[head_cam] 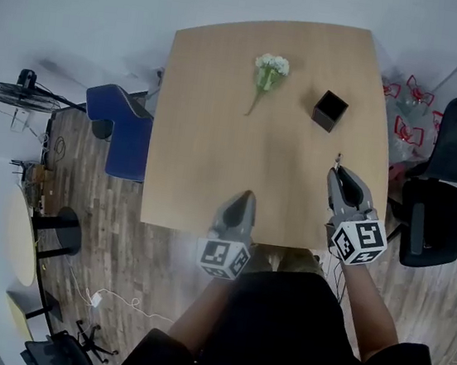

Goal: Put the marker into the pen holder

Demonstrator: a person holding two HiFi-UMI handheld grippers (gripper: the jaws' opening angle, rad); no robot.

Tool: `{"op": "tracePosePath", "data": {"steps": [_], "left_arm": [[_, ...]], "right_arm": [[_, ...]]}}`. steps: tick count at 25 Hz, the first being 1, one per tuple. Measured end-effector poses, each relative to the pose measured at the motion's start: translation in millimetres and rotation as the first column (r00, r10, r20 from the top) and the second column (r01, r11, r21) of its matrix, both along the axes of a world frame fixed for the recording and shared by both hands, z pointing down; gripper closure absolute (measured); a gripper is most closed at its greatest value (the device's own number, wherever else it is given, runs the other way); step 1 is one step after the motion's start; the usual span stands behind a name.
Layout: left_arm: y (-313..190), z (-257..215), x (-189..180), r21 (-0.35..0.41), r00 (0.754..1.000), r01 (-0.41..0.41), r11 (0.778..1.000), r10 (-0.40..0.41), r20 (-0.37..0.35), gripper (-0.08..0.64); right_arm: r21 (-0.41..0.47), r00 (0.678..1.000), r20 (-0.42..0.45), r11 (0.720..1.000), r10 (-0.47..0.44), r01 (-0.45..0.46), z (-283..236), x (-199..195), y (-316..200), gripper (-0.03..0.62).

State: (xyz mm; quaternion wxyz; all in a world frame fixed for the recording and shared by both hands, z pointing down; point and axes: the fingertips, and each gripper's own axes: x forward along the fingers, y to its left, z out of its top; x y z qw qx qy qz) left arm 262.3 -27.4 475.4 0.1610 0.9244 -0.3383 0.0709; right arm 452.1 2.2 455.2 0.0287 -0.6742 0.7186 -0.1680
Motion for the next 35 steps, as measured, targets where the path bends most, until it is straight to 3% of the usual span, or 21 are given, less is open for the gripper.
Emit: {"op": "tracePosePath", "data": {"steps": [5, 13, 26, 35], "left_arm": [[-8, 8, 15, -0.03, 0.998, -0.056, 0.998, 0.055, -0.024, 0.557], [-15, -3, 51, -0.003, 0.983, -0.165, 0.986, 0.164, -0.076, 0.557], [-45, -14, 98, 0.013, 0.981, -0.164, 0.986, 0.164, -0.103, 0.557], [-69, -1, 123, 0.016, 0.977, -0.2, 0.98, 0.201, -0.067, 0.557]], "right_arm": [[-0.007, 0.998, 0.002, 0.998, 0.055, -0.055, -5, 15, -7, 0.538], [-0.031, 0.994, 0.021, 0.993, 0.111, -0.111, -3, 31, -19, 0.538], [0.007, 0.999, 0.008, 0.999, -0.044, 0.044, 9, 72, -110, 0.537], [-0.041, 0.996, 0.072, 0.997, -0.057, 0.06, 57, 97, -167, 0.537]]}}
